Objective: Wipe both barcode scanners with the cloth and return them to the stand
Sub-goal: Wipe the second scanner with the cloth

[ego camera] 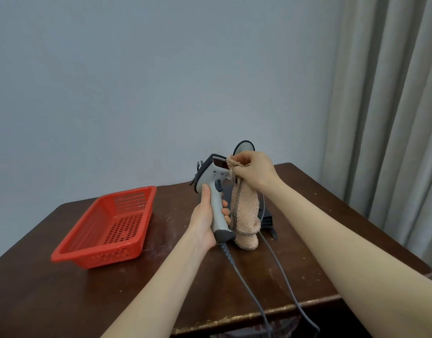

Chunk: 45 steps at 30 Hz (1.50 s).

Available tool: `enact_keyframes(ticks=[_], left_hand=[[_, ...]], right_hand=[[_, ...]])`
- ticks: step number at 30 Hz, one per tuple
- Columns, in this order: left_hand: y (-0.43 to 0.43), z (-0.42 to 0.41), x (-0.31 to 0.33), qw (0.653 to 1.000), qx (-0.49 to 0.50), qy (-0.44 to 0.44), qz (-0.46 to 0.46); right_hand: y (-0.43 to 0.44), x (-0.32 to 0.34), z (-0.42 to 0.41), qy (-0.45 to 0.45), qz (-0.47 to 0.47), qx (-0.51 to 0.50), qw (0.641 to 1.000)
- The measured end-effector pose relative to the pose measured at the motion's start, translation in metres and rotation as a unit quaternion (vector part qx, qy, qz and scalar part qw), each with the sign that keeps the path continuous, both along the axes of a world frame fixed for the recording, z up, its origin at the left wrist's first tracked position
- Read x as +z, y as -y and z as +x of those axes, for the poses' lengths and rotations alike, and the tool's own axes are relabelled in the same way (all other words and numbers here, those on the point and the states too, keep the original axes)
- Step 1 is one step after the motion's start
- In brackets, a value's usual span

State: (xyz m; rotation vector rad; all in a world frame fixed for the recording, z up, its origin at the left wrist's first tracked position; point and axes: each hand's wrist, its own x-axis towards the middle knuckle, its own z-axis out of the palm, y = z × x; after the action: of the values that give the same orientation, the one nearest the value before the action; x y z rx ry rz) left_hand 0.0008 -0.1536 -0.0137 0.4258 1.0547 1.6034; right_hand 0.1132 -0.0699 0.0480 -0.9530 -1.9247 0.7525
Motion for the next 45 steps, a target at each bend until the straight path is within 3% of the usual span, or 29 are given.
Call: enact_keyframes(ticks=[8, 12, 18, 22, 25, 31, 39, 45], left_hand=[[0.0, 0.0, -0.002, 1.0, 0.004, -0.017, -0.005], [0.0, 0.001, -0.002, 1.0, 0.006, -0.027, -0.006], [0.001, 0.003, -0.002, 1.0, 0.006, -0.014, 0.001], [0.0, 0.002, 0.0, 1.0, 0.007, -0.012, 0.001], [-0.001, 0.002, 0.0, 1.0, 0.008, -0.011, -0.002], [0.0, 0.001, 0.0, 1.0, 0.012, -0.016, -0.001], [-0.001, 0.0, -0.004, 1.0, 0.022, -0.014, 0.0], [-0.003, 0.002, -0.006, 0.998, 0.036, -0.057, -0.004]], right_hand=[[0.011, 0.006, -0.007, -0.076, -0.046, 0.102, 0.991], [0.017, 0.013, -0.004, -0.062, -0.038, 0.136, 0.988], [0.006, 0.007, -0.002, 0.062, 0.04, 0.014, 0.997], [0.004, 0.001, 0.0, 0.088, 0.046, -0.033, 0.995], [0.007, 0.0, -0.003, 0.062, 0.033, -0.031, 0.997], [0.018, 0.009, -0.007, -0.051, -0.016, 0.12, 0.991], [0.016, 0.007, 0.0, 0.141, 0.044, -0.046, 0.988], [0.017, 0.011, 0.001, 0.192, 0.035, -0.057, 0.979]])
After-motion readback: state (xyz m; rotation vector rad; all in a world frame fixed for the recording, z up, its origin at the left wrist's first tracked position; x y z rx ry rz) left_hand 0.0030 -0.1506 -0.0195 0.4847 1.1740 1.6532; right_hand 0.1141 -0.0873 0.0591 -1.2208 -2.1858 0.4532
